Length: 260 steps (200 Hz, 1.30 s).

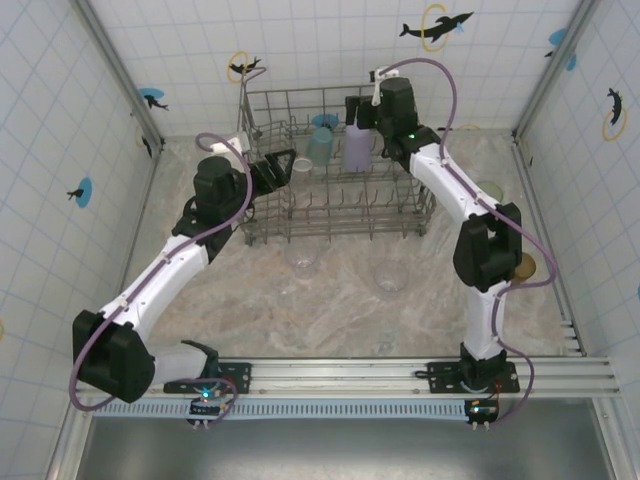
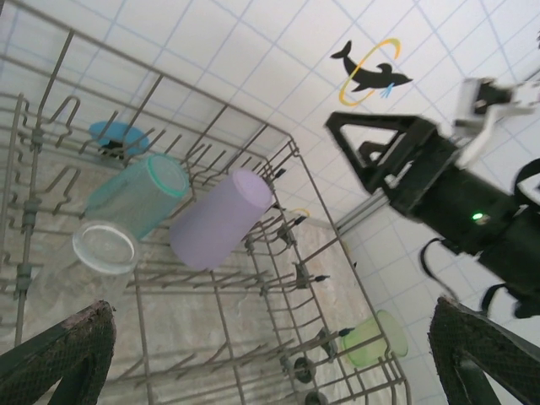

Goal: Load the cups into the dish rack

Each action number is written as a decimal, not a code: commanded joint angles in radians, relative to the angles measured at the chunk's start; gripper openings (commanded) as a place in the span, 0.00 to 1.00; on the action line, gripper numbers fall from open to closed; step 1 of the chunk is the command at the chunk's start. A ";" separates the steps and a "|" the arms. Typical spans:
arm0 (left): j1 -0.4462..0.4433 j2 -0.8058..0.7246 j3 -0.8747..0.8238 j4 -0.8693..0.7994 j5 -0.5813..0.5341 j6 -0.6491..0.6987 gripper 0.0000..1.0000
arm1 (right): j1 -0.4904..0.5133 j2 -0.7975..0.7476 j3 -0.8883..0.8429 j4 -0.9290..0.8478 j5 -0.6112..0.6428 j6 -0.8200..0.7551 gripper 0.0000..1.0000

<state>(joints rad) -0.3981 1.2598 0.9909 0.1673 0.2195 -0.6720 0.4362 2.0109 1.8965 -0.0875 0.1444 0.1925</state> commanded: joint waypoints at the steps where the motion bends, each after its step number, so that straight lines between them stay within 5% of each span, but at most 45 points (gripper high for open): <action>1: 0.005 -0.033 -0.006 -0.011 0.005 -0.028 0.98 | -0.017 -0.084 0.028 -0.074 0.036 -0.008 1.00; 89: 0.005 -0.060 -0.076 -0.032 0.038 -0.054 0.98 | -0.179 -0.222 -0.082 -0.292 0.052 0.054 1.00; 143: 0.005 -0.084 -0.101 -0.043 0.020 -0.051 0.98 | -0.361 -0.226 -0.092 -0.447 -0.056 0.114 1.00; 260: 0.005 -0.121 -0.121 -0.043 -0.022 -0.048 0.98 | -0.478 -0.175 -0.231 -0.544 -0.084 0.119 0.96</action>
<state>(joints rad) -0.3981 1.1606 0.8909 0.1272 0.2180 -0.7155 -0.0116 1.8191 1.6966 -0.6025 0.0921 0.2943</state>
